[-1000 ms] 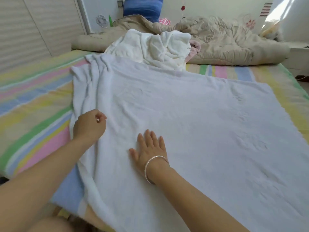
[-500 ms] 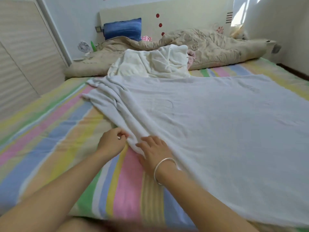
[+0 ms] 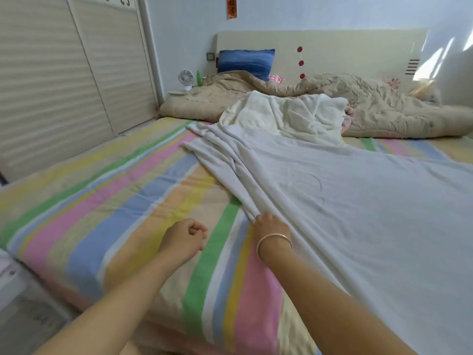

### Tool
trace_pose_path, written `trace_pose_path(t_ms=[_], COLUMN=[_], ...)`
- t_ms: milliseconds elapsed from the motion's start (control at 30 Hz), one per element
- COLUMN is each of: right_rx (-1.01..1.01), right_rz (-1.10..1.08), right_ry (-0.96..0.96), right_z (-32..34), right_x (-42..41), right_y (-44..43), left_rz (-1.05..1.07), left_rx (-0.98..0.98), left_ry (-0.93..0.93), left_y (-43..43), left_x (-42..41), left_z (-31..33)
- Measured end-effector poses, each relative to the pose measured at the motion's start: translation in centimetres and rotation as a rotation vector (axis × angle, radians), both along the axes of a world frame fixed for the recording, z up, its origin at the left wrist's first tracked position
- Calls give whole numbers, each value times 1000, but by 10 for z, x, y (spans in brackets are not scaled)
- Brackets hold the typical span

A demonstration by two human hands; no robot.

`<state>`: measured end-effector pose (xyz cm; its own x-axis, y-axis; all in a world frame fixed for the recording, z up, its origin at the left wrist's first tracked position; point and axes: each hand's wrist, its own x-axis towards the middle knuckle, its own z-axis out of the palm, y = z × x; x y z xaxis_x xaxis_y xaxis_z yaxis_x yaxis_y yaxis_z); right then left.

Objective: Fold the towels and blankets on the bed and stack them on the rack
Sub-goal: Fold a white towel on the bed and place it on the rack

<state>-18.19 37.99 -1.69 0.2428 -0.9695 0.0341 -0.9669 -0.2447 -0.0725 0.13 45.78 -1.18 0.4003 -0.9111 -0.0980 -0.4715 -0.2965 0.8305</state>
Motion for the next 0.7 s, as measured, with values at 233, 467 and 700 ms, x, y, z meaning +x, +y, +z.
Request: trace_pose_path(t_ms=[233, 467, 700], right_rx=[866, 1348, 1430], right_rz=[124, 262, 322], right_ry=[-959, -802, -678], right_z=[54, 26, 26], right_x=[27, 28, 32], right_y=[12, -6, -22], left_rz=[141, 168, 278], left_rx=[103, 88, 7], left_ry=[529, 997, 1036], left_y=[-36, -141, -181], left_x=[41, 66, 107], left_z=[-5, -7, -5])
